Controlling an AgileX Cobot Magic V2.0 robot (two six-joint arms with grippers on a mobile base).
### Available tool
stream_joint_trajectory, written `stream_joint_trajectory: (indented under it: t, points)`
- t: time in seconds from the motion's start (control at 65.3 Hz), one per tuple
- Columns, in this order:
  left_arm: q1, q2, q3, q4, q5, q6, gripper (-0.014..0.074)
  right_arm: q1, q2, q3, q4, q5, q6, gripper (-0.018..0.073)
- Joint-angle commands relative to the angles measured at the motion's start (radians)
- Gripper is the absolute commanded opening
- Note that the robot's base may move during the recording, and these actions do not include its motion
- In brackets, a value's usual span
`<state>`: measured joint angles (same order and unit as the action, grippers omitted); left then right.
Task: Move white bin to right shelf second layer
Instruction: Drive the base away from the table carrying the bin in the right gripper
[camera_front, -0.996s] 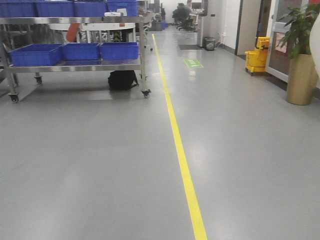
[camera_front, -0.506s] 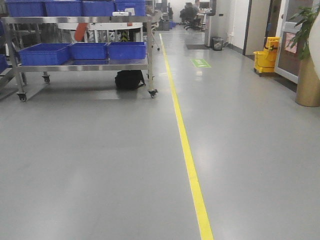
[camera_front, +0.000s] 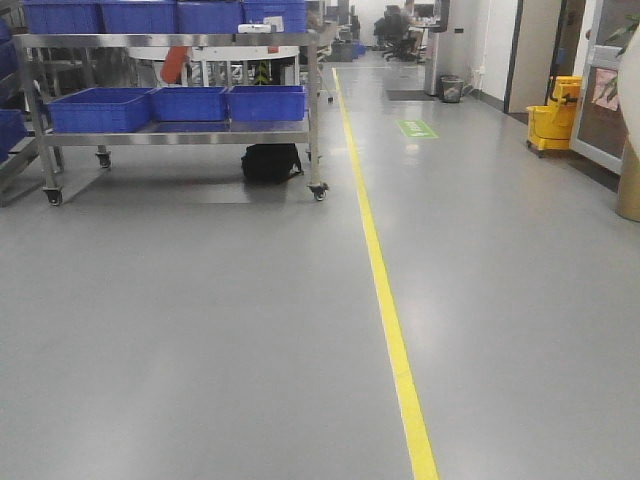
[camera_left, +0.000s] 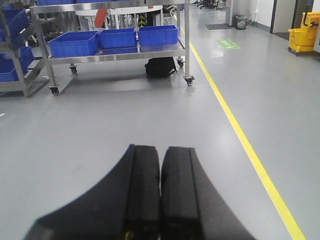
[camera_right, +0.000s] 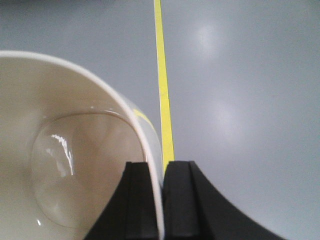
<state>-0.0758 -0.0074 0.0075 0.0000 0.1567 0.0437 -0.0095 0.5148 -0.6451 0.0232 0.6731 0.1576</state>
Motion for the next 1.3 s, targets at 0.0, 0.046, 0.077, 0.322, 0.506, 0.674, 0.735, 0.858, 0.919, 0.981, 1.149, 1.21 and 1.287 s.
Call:
stream_joint_trajectory:
  t: [0.0,0.046,0.077,0.322,0.506,0.674,0.735,0.858,0.919,0.981,1.149,1.21,1.287]
  points:
    - [-0.004,-0.016,0.037,0.0,-0.083,-0.005,0.0085,-0.005,0.0,-0.028,-0.002,-0.09,-0.002,0.0048]
    - [-0.004,-0.016,0.037,0.0,-0.083,-0.005,0.0085,-0.005,0.0,-0.028,-0.002,-0.09,-0.002,0.0048]
    - [-0.004,-0.016,0.037,0.0,-0.083,-0.005,0.0085,-0.005,0.0,-0.028,-0.002,-0.09,-0.002,0.0048]
    - [-0.004,-0.016,0.037,0.0,-0.083,-0.005,0.0085,-0.005,0.0,-0.028,-0.002,-0.09,-0.002,0.0048]
    - [-0.004,-0.016,0.037,0.0,-0.083,-0.005,0.0085,-0.005,0.0,-0.028,-0.002,-0.09,-0.002,0.0048]
    - [-0.004,-0.016,0.037,0.0,-0.083,-0.005,0.0085,-0.005,0.0,-0.028,-0.002,-0.09,-0.002,0.0048]
    - [-0.004,-0.016,0.037,0.0,-0.083,-0.005,0.0085,-0.005,0.0,-0.028,-0.002,-0.09,-0.002,0.0048]
    - [-0.004,-0.016,0.037,0.0,-0.083,-0.005,0.0085,-0.005,0.0,-0.028,-0.002,-0.09,-0.002,0.0048]
    - [-0.004,-0.016,0.037,0.0,-0.083,-0.005,0.0085,-0.005,0.0,-0.028,-0.002,-0.09,-0.002,0.0048]
    - [-0.004,-0.016,0.037,0.0,-0.083,-0.005,0.0085,-0.005,0.0,-0.028,-0.002,-0.09,-0.002,0.0048]
    - [-0.004,-0.016,0.037,0.0,-0.083,-0.005,0.0085,-0.005,0.0,-0.028,-0.002,-0.09,-0.002,0.0048]
    - [-0.004,-0.016,0.037,0.0,-0.083,-0.005,0.0085,-0.005,0.0,-0.028,-0.002,-0.091,-0.002,0.0048]
    - [-0.004,-0.016,0.037,0.0,-0.083,-0.005,0.0085,-0.005,0.0,-0.028,-0.002,-0.091,-0.002,0.0048]
